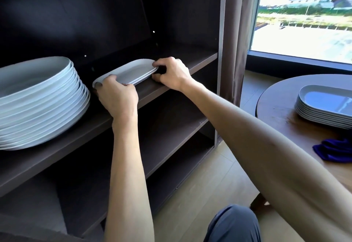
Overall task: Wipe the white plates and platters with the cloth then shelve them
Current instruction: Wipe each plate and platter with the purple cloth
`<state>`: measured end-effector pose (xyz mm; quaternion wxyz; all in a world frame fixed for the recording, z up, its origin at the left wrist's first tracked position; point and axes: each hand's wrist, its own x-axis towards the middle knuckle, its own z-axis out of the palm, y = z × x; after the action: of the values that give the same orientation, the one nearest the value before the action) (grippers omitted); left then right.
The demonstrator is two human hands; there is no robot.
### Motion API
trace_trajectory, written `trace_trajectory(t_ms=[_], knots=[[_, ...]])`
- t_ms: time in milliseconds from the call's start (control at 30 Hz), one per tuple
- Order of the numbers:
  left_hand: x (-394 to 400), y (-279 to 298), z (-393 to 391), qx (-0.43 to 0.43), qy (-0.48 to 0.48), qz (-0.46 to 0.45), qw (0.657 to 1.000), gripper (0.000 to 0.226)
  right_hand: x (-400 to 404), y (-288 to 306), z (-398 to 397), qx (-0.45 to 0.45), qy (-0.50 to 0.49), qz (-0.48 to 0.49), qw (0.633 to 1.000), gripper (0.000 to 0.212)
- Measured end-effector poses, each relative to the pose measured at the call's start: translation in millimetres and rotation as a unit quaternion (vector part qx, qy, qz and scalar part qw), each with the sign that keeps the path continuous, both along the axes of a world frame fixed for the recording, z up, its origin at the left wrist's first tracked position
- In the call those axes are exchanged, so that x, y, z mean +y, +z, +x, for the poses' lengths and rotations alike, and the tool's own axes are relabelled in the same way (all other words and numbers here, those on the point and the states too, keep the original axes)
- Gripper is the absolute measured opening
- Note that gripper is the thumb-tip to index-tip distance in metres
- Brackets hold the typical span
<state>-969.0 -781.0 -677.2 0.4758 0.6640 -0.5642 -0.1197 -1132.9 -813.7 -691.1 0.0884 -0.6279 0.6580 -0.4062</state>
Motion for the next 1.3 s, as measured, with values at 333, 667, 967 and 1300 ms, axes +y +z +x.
trace_trajectory(t_ms=[333, 667, 967, 1300], knots=[[70.7, -6.2, -96.1, 0.181, -0.168, -0.275, 0.929, 0.024, 91.8, -1.3, -85.0, -0.168, -0.155, -0.178, 0.957, 0.018], [137.5, -98.6, -324.8, 0.031, -0.459, 0.140, 0.877, 0.042, 289.7, -71.0, -241.6, -0.163, -0.506, -0.135, 0.836, 0.020], [143.1, -129.9, -389.2, 0.013, -0.421, 0.207, 0.883, 0.032, 364.7, -105.9, -270.1, -0.059, -0.577, 0.109, 0.807, 0.038], [164.1, -87.8, -392.8, 0.237, -0.413, 0.247, 0.844, 0.011, 370.5, -111.4, -264.7, -0.069, -0.611, 0.062, 0.786, 0.028]])
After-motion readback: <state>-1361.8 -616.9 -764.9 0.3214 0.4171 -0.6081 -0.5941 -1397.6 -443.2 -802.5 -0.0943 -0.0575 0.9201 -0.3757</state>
